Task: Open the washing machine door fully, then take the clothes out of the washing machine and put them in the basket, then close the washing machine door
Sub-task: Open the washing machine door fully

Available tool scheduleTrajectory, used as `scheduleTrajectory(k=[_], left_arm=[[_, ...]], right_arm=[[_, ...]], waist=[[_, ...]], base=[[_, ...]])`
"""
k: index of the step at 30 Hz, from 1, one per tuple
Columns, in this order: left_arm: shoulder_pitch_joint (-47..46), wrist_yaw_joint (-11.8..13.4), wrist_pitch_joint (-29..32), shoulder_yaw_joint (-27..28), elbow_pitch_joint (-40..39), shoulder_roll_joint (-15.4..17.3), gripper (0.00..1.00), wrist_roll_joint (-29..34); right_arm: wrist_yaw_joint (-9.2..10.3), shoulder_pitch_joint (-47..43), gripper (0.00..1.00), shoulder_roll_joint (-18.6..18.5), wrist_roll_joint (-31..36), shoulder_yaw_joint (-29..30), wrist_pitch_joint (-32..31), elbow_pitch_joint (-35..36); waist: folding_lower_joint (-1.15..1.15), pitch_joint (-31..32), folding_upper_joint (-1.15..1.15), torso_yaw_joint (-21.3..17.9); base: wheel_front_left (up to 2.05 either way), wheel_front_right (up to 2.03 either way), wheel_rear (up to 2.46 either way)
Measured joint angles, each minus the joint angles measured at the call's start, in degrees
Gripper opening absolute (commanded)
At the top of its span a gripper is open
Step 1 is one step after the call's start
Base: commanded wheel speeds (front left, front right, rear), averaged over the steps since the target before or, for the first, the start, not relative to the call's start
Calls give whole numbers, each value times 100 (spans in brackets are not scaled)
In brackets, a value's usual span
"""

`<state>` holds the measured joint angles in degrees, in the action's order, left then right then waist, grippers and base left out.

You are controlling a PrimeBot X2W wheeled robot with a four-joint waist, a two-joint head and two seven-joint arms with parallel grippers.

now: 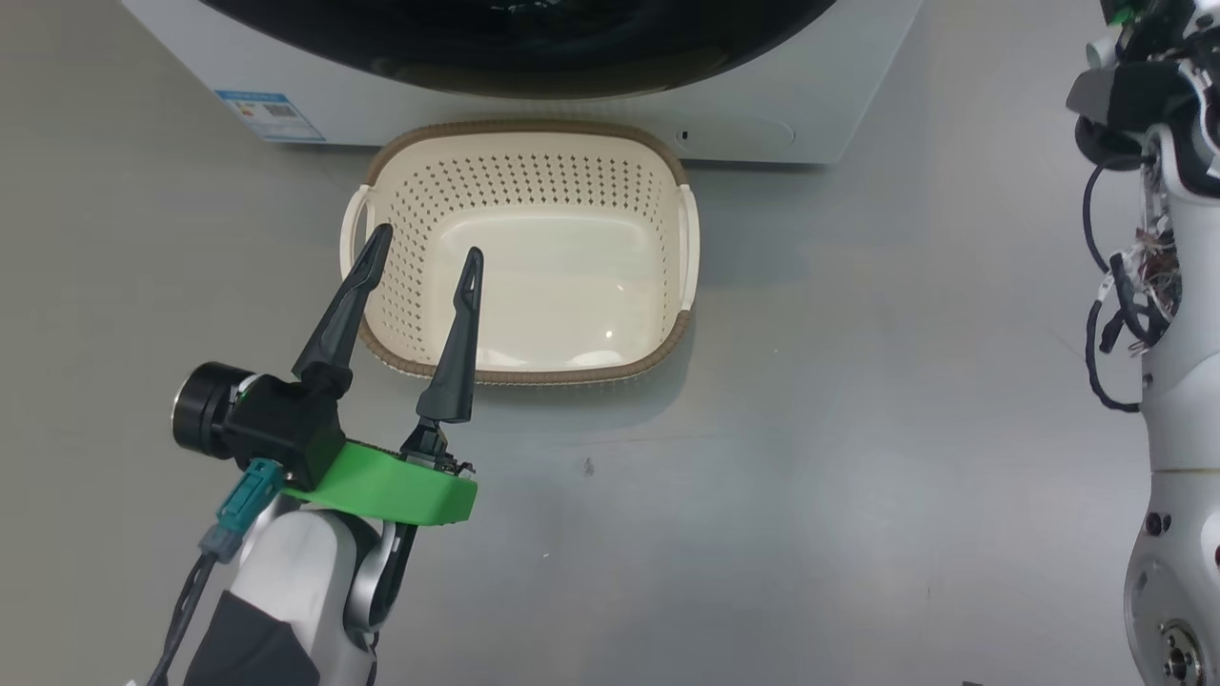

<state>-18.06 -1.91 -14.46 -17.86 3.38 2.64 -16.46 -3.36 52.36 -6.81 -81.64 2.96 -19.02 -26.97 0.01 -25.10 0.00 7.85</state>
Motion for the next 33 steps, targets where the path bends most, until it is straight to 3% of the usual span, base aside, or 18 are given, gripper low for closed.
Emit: scheduleTrajectory(k=[17,33], left_arm=[[-384,-75,-24,-224,-10,-54,100,0],[-493,-65,-24,-246,-10,-77,100,-18]], right_arm=[[201,1302,0,-307,121,-314,-541,-531],[138,1846,0,-465,48,-355,-942,-973]], waist=[[0,-694,0,633],[0,-924,0,824]], base=[[0,0,0],[0,0,0]])
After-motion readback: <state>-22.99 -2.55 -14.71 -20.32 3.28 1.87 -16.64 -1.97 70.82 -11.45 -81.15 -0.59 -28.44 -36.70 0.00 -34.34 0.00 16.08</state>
